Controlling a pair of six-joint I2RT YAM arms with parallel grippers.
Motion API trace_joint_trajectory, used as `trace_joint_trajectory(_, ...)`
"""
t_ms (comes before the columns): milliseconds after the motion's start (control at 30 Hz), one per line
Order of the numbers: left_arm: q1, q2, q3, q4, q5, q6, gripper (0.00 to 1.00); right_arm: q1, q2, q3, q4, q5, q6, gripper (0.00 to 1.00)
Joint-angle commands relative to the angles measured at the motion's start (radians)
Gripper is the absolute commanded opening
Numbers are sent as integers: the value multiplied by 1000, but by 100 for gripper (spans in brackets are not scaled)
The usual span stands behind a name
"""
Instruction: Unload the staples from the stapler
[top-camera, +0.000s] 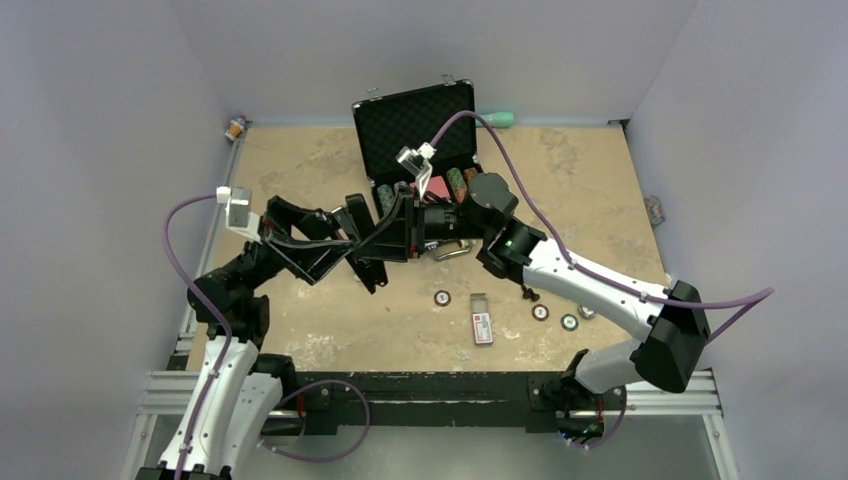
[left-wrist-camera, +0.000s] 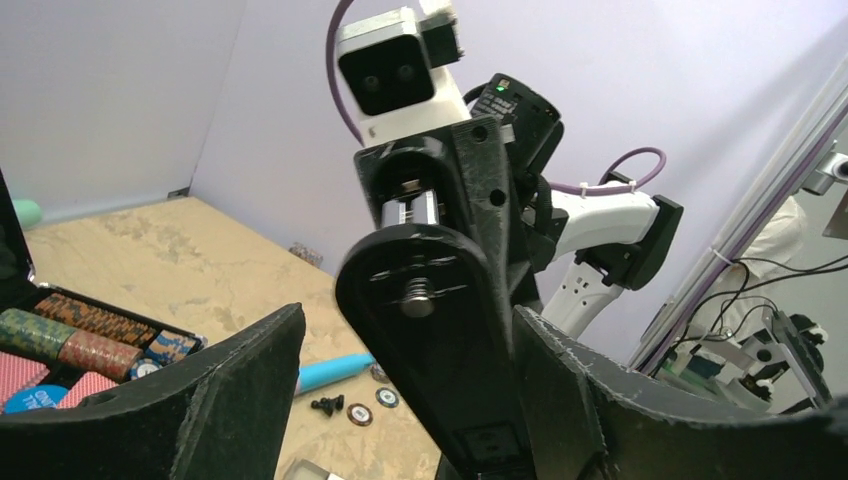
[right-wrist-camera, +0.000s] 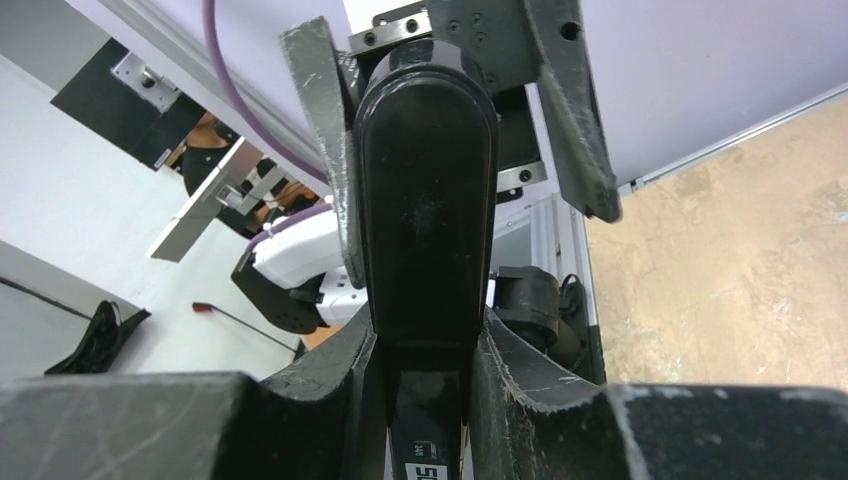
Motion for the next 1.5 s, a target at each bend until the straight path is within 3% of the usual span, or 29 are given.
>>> trace_joint_trajectory(0,1,19,-35,52,-46,-27,80,17,-13,30,81,-1,-24,0)
trace_joint_trajectory(133,2,25,-36,70,-44,-50,87,22,-1,28,82,-1,-29,0)
trace_joint_trajectory(367,1,-4,-18,36,-65,-48,84,28,2,27,82,2,-37,0)
trace_joint_trajectory(433,2,-11,-13,22,-67,-47,72,27,-3,23,81,4,-40,0)
trace_joint_trajectory(600,2,-31,2,-38,-70,-27,2,28,-7,18,78,13,-43,0)
trace_joint_trajectory(700,2,-57,19,-132,-81,8,0,27,-3,17,72,12,-48,0)
trace_joint_trajectory(733,2,-69,33,-230,-89,47,0,27,-3,18,60,14,-55,10)
trace_joint_trajectory(767,2,-82,58,-328,-101,89,0,27,-6,18,42,21,-66,35)
trace_joint_trajectory(800,2,-95,86,-439,-112,143,0,28,-14,16,21,32,-81,70)
trace_joint_trajectory(833,2,-108,121,-554,-125,196,0,27,-24,14,-5,50,-98,95)
trace_joint_trajectory(867,1,-121,153,-647,-142,250,0,27,-35,13,-37,71,-120,98)
trace_joint_trajectory(1167,2,-84,355,-1301,-253,615,0,-36,-147,-39,-317,282,-256,99)
trace_joint_trajectory(1300,-16,-33,360,-1425,-332,712,0,-40,-179,-56,-400,377,-284,99)
trace_joint_trajectory(1467,-158,42,320,-1466,-513,719,0,-40,-196,-78,-419,473,-277,78)
